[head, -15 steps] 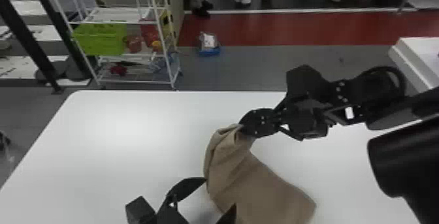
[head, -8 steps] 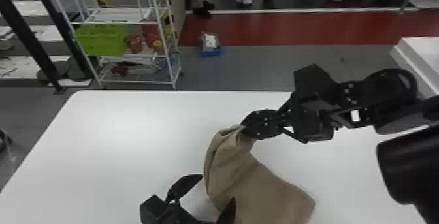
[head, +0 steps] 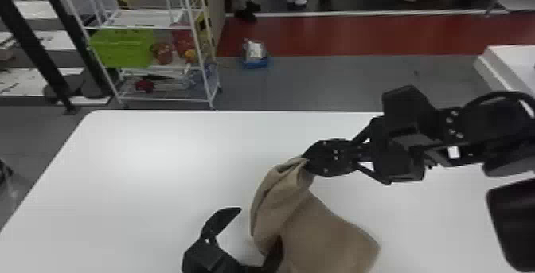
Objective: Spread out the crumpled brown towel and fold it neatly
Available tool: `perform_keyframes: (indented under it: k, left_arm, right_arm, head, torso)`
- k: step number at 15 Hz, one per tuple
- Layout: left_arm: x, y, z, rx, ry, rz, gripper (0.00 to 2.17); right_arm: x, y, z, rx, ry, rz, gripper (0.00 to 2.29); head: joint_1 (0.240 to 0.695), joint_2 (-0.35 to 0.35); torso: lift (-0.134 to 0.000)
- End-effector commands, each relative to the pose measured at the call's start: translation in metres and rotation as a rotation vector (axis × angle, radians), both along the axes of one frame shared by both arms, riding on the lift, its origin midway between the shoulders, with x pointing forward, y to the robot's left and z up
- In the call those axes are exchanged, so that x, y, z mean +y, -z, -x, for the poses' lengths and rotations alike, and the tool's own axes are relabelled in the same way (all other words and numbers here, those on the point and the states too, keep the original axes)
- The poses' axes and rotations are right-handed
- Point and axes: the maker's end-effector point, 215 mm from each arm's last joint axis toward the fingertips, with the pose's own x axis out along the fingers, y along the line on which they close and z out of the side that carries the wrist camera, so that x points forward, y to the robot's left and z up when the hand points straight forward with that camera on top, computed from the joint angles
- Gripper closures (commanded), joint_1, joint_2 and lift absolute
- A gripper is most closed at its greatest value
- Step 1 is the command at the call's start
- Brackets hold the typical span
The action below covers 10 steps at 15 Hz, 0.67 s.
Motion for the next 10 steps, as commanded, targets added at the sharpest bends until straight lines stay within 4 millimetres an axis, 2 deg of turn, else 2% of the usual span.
perform_keyframes:
  k: [1, 5, 7, 10]
  left_arm:
    - [0.011, -0.006, -0.005, -0.015, -0.005, -0.011, 0.08]
    - [0.021, -0.006, -0.008, -0.016, -0.017, -0.021, 0.08]
    - [0.022, 0.005, -0.005, 0.022, -0.014, -0.031, 0.08]
    - [0.023, 0.008, -0.008, 0.036, -0.015, -0.039, 0.08]
  right_arm:
    - [-0.011, -0.001, 0.013, -0.002, -0.004, 0.009, 1.33]
    - [-0.024, 0.000, 0.022, -0.007, 0.004, 0.024, 1.33]
    - [-0.026, -0.005, 0.019, -0.018, 0.010, 0.021, 1.33]
    - [-0.025, -0.016, 0.023, -0.027, 0.003, -0.003, 1.33]
  head:
    - [0.695, 0.060]
    - [0.695, 0.060]
    - [0.695, 0.057]
    - [0.695, 0.054]
  torso:
    - [-0.122]
    - [-0.122]
    - [-0.122]
    - [-0.122]
